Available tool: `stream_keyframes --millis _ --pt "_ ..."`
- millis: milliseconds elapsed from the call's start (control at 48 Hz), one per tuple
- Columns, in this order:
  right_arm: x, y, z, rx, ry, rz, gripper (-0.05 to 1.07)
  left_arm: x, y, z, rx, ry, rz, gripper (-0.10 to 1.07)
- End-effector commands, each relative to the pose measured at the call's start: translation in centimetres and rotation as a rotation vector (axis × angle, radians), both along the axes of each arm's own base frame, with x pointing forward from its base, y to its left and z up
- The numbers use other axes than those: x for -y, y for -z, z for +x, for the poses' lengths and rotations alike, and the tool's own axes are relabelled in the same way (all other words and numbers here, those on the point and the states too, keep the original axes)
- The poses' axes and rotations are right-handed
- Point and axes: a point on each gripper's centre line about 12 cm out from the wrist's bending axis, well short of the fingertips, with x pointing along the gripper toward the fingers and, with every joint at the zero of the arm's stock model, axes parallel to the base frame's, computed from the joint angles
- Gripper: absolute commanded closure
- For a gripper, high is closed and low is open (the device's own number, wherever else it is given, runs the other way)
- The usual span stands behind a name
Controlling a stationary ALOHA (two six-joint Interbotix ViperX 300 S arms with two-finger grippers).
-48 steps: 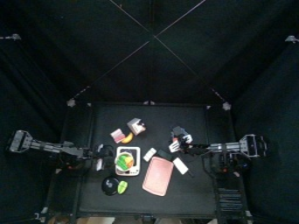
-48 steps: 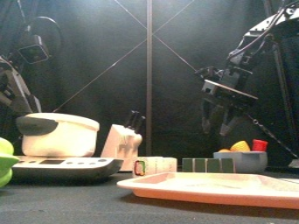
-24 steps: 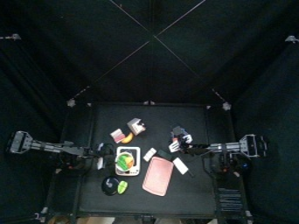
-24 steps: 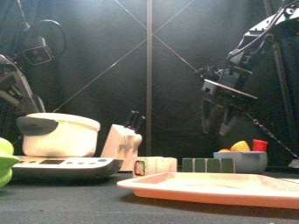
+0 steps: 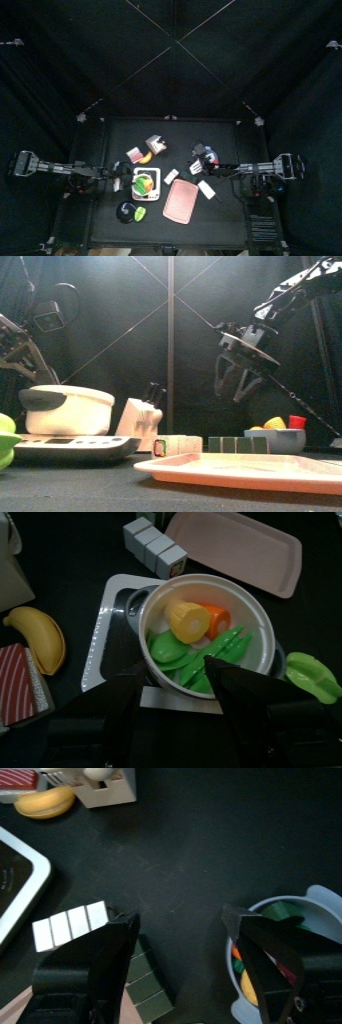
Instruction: Move pot into center of stove
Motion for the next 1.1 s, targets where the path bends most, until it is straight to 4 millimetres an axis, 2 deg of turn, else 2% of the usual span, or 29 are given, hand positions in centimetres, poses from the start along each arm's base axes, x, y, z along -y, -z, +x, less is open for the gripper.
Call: stream_keyframes --millis 0,229,458,792,917,1083 --pt "0.0 -1.2 0.8 0.043 -0.019 -0.009 0.05 -0.6 -0.9 1.3 0.023 -0.024 0.005 0.1" --pt "0.1 -0.3 1.1 0.016 -0.02 -0.01 0.05 -1.5 -1.1 2.7 0.005 -0.051 0.011 0.11" --pt "0.2 0.0 1.1 0.005 -0.018 -0.01 0.05 -1.9 -0.1 3.3 -0.047 -0.047 0.027 0.11" --pt "0.3 0.2 1.0 -0.001 -0.013 -0.01 0.05 -2.0 0.4 3.6 -0.067 -0.047 0.029 0.12" --pt "0.3 0.3 1.0 -0.004 -0.013 -0.009 0.05 -2.1 0.3 3.6 -0.066 -0.049 0.03 0.18" --pt "0.4 0.4 1.0 -0.007 -0.012 -0.009 0.05 -2.1 0.3 3.7 -0.064 -0.051 0.03 0.35"
